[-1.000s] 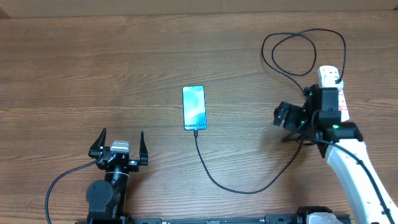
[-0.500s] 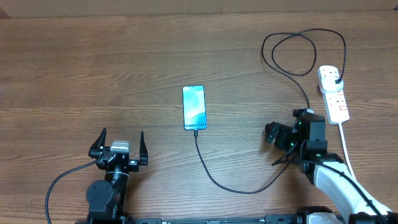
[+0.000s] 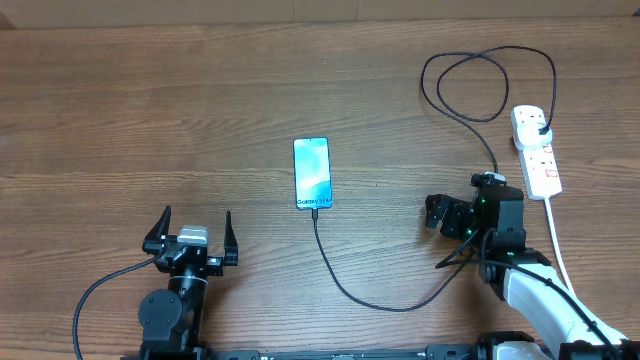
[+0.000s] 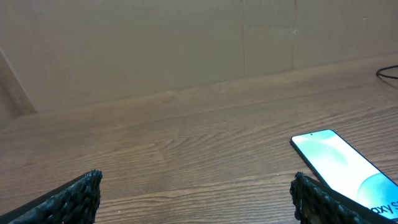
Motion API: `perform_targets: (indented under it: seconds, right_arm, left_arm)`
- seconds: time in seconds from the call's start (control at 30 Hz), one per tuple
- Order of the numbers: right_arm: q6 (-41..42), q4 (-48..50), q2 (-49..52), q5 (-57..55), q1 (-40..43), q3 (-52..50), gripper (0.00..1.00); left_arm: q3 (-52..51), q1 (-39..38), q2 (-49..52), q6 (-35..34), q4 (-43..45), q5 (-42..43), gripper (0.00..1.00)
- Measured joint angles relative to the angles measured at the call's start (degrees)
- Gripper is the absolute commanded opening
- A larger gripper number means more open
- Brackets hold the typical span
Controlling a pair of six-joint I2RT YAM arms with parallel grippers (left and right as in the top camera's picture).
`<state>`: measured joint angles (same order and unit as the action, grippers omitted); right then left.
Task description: Plug charger to phone and switch on socket
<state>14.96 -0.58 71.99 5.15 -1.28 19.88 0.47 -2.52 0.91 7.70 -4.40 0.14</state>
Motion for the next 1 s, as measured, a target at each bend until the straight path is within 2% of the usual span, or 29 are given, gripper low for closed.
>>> perform_targets:
  seconds: [0.2, 0.63, 1.0]
  right_arm:
    - [0.0, 8.0, 0.0, 0.6, 0.0, -4.1, 1.0]
    - [0.0, 17.0, -0.7, 1.8, 0.0, -9.9, 1.0]
    - [0.0, 19.3, -5.4, 2.6, 0.0, -14.1, 1.0]
  left_arm:
    - [0.0, 0.0, 0.0, 0.0, 0.0, 0.0, 1.0]
    - [0.0, 0.0, 0.0, 0.0, 0.0, 0.0, 1.0]
    - [0.0, 0.0, 0.0, 0.0, 0.0, 0.0, 1.0]
